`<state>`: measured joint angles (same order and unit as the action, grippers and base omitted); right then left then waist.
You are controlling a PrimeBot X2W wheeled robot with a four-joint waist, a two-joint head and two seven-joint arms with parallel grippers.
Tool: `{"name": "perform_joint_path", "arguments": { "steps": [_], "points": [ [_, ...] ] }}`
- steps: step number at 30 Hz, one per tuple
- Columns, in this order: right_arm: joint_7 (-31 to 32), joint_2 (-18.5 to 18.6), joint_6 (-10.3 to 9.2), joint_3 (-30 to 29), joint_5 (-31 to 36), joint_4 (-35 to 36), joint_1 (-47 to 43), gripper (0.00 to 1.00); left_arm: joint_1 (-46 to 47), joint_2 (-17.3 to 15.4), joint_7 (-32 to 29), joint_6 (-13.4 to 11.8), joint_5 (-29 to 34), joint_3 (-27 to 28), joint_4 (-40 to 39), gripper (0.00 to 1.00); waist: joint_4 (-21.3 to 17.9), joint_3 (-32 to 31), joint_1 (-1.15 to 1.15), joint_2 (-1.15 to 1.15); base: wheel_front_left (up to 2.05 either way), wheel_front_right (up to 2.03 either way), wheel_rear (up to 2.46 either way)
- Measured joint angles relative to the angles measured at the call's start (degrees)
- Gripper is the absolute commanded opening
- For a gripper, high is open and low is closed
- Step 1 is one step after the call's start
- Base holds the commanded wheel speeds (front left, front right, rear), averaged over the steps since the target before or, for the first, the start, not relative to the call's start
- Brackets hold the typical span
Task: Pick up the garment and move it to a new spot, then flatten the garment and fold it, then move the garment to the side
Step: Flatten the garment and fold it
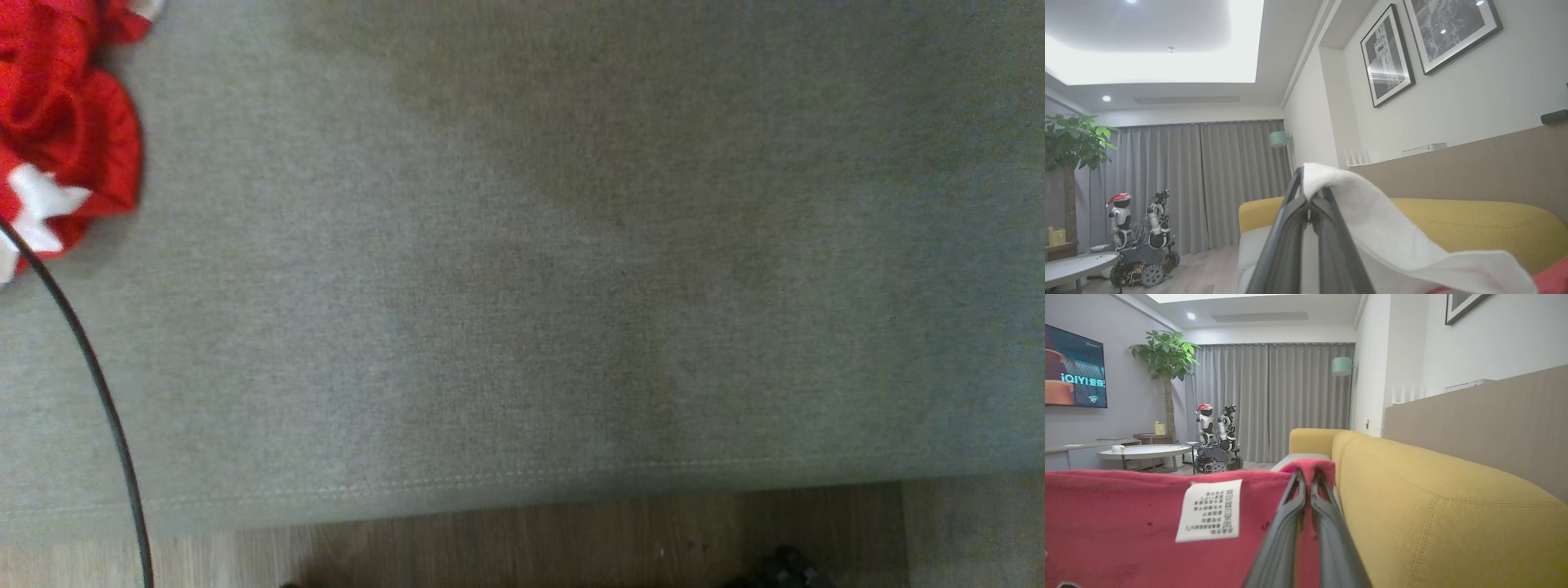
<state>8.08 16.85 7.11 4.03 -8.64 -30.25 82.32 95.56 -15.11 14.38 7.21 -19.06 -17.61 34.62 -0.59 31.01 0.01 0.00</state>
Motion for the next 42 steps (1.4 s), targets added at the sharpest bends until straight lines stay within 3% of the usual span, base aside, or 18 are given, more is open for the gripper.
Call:
{"name": "perform_joint_path", "arguments": {
  "steps": [4, 7, 15, 21, 25, 31, 36, 42],
  "points": [
    [-5.87, 0.04, 0.01, 0.88, 1.51, -4.04, 3.64, 0.0, 0.31, 0.92, 0.43, 0.02, 1.76, 2.7, -8.25, 0.0, 0.04, 4.44, 0.0, 0.0, 0.0, 0.0, 0.0],
    [-8.49, 0.08, 0.01, 1.96, 1.43, -7.56, 2.44, 0.0, -5.57, 1.56, 0.59, 0.13, 1.27, 3.61, -14.23, 0.0, 0.61, 6.2, 0.01, 0.0, 0.0, 0.0, 0.0],
    [-10.99, 2.16, 0.01, 2.61, -3.0, -11.6, -13.02, 0.0, -38.11, -0.22, 0.57, 0.27, -9.9, -3.43, -23.17, 0.0, 2.68, 2.81, -0.01, 0.0, 0.0, 0.0, 0.0],
    [-7.47, 2.03, 0.01, -1.51, -6.91, -10.99, -29.75, 0.0, -60.96, -3.1, 0.35, 0.27, -19.54, -9.73, -22.82, 0.0, 3.21, -2.66, -0.02, 0.0, 0.0, 0.0, 0.0],
    [-5.72, 0.66, 0.01, -4.36, -8.76, -5.66, -41.47, 0.0, -71.42, -2.93, 0.34, 0.27, -24.55, -9.81, -21.71, 0.0, 3.2, -6.72, -0.02, 0.0, 0.0, 0.0, 0.0],
    [-1.66, -2.14, 0.01, -9.32, -9.42, 5.98, -58.38, 0.0, -82.91, -0.2, 0.34, 0.19, -25.13, -6.36, -25.16, 0.0, 3.38, -12.16, -0.02, 0.01, 0.0, 0.0, 0.0],
    [3.58, -6.17, 0.01, -15.1, -7.69, 16.86, -71.52, 0.0, -89.9, 0.18, 0.1, -2.68, -24.82, -6.16, -29.19, 0.0, 3.96, -15.41, -0.02, 0.01, 0.0, 0.0, 0.0],
    [10.13, -9.89, 0.01, -17.09, -5.57, 30.3, -80.6, 0.0, -93.32, -0.46, -4.53, -6.82, -25.86, -5.98, -36.85, 0.0, 4.2, -16.15, -0.02, 0.01, 0.0, 0.0, 0.0]
  ]
}}
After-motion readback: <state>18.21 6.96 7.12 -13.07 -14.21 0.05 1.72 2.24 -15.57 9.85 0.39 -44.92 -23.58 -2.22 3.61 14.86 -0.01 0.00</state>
